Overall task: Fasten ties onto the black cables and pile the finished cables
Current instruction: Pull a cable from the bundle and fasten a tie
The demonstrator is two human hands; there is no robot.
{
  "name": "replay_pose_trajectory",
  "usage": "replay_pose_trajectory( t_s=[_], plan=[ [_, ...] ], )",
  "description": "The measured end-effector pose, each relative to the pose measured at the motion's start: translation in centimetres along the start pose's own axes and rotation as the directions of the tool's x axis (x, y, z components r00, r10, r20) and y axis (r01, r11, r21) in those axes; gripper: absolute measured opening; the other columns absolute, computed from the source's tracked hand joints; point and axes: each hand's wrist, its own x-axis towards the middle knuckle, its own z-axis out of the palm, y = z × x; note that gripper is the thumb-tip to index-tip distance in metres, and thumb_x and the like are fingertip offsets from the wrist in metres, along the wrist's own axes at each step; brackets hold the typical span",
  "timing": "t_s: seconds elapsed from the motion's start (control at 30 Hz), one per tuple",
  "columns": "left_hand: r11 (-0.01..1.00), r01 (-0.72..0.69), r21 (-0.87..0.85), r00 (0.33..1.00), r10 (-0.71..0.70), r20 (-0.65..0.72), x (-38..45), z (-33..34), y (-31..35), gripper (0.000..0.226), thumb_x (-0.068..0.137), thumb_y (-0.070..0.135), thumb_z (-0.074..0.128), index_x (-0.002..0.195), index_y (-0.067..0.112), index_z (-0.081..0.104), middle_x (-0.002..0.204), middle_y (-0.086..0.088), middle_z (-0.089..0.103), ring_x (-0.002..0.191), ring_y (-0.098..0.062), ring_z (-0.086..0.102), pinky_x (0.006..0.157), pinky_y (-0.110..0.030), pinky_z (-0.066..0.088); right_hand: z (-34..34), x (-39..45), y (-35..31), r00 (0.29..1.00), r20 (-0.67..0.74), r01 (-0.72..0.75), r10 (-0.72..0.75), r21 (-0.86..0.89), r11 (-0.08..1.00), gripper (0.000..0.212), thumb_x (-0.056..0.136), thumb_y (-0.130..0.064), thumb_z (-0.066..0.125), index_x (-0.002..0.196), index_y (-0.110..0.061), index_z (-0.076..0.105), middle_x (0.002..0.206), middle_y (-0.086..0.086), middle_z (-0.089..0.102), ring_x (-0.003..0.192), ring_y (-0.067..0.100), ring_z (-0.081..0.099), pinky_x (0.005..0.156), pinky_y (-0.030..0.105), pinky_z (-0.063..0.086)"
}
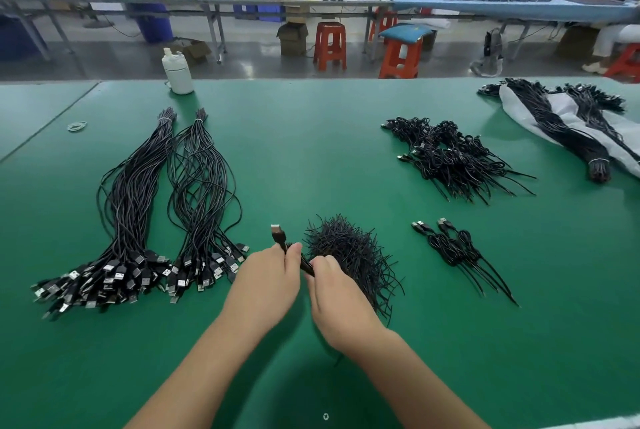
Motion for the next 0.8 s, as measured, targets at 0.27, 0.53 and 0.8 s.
replay_pose_trajectory(
  t_s=[0.27, 0.53, 0.8],
  plan=[
    [0.929, 0.051, -0.366, 0.976, 0.032, 0.217, 1.7, -0.9, -1.7, 0.017, 0.089, 0.042, 0.068, 0.083, 0.026, 0.066, 0.055, 0.012, 0.046, 0.054, -0.006, 0.043, 0.058, -0.029, 0.037, 0.1, -0.3, 0.4, 1.000, 0.017, 0.004, -0.004, 0.019, 1.000, 0.024, 0.107, -0.034, 0.028, 0.105, -0.014, 0.042, 0.099, 0.001, 0.041, 0.082, 0.031, 0.056, 0.067, 0.039, 0.035],
    [0.972, -0.047, -0.230, 0.949, 0.116, 0.294, 2.5, -1.5, -1.5, 0.024, 0.082, 0.038, 0.074, 0.076, 0.017, 0.064, 0.050, 0.011, 0.046, 0.047, -0.006, 0.036, 0.048, -0.020, 0.030, 0.2, -0.2, 0.8, 0.996, 0.084, 0.041, -0.040, -0.006, 0.999, 0.026, 0.107, -0.032, 0.028, 0.117, -0.014, 0.044, 0.098, 0.001, 0.040, 0.081, 0.029, 0.055, 0.067, 0.039, 0.038],
    [0.981, -0.068, -0.184, 0.946, 0.122, 0.299, 3.2, -0.9, 0.1, 0.016, 0.085, 0.023, 0.069, 0.075, 0.012, 0.064, 0.057, 0.006, 0.049, 0.051, -0.012, 0.038, 0.051, -0.027, 0.032, -0.1, 0.4, 1.5, 0.982, 0.187, -0.119, 0.011, 0.577, 0.808, 0.026, 0.105, -0.019, 0.038, 0.124, -0.025, 0.055, 0.060, -0.005, 0.045, 0.051, 0.015, 0.051, 0.064, 0.049, 0.053]
  ],
)
